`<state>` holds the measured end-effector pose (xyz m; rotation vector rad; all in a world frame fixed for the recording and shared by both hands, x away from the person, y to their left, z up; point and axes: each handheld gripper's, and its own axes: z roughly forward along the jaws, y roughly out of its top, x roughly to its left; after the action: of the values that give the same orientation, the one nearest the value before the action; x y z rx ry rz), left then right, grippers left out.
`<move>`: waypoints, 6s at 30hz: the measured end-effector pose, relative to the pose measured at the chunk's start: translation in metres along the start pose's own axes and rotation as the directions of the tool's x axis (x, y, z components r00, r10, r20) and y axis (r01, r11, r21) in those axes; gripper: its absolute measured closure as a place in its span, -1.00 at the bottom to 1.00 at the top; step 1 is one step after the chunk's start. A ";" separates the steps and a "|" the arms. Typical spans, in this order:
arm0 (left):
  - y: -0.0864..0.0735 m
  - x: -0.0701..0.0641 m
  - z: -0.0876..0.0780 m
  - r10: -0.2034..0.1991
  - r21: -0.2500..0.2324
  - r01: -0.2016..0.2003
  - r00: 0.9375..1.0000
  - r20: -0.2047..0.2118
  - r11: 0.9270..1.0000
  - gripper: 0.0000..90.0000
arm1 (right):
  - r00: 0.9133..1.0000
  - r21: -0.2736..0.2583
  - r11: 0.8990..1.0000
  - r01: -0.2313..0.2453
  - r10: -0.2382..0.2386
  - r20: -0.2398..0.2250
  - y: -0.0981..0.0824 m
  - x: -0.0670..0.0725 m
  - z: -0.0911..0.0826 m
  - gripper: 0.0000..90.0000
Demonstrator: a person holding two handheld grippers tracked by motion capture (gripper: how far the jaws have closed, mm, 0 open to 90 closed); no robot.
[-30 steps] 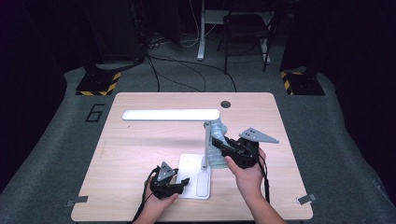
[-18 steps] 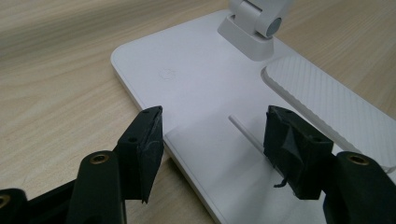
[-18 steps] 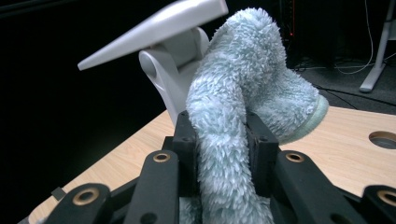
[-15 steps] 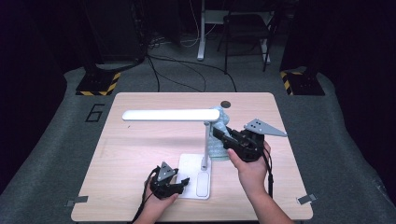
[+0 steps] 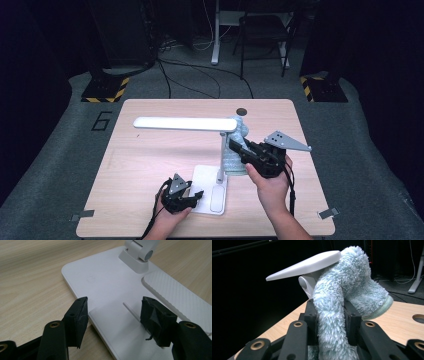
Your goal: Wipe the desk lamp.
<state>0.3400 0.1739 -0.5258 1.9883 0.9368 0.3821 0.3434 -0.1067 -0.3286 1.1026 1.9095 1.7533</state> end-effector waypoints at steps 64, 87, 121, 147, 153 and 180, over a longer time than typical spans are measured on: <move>0.000 -0.003 0.001 0.012 -0.008 -0.012 0.999 -0.033 1.000 -0.11 | 0.990 0.268 0.962 0.045 -0.079 0.118 -0.141 -0.024 0.048 0.55; 0.000 -0.003 0.001 0.016 -0.009 -0.016 0.999 -0.035 1.000 -0.11 | 0.992 0.248 0.966 0.072 -0.094 0.080 -0.129 -0.023 0.041 0.55; 0.001 -0.014 0.002 0.093 -0.027 -0.094 0.995 -0.042 0.995 0.34 | 0.976 -0.011 0.979 0.205 -0.204 0.072 -0.011 0.014 0.014 0.54; 0.002 -0.008 0.003 0.073 -0.023 -0.073 0.997 -0.007 0.997 0.33 | 0.941 0.132 0.987 0.093 -0.131 0.313 -0.079 -0.073 -0.001 0.51; 0.001 -0.010 0.003 0.057 -0.022 -0.056 0.998 0.007 0.998 0.33 | 0.918 0.212 0.975 0.065 -0.142 0.370 -0.108 -0.092 -0.002 0.49; 0.002 -0.013 -0.008 0.096 -0.004 -0.096 0.991 0.094 0.995 -0.32 | 0.914 0.199 0.978 0.063 -0.137 0.381 -0.118 -0.090 -0.010 0.01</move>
<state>0.3276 0.1682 -0.5190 2.0386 0.7840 0.3392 0.3569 -0.1717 -0.4616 1.2817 1.8568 1.2053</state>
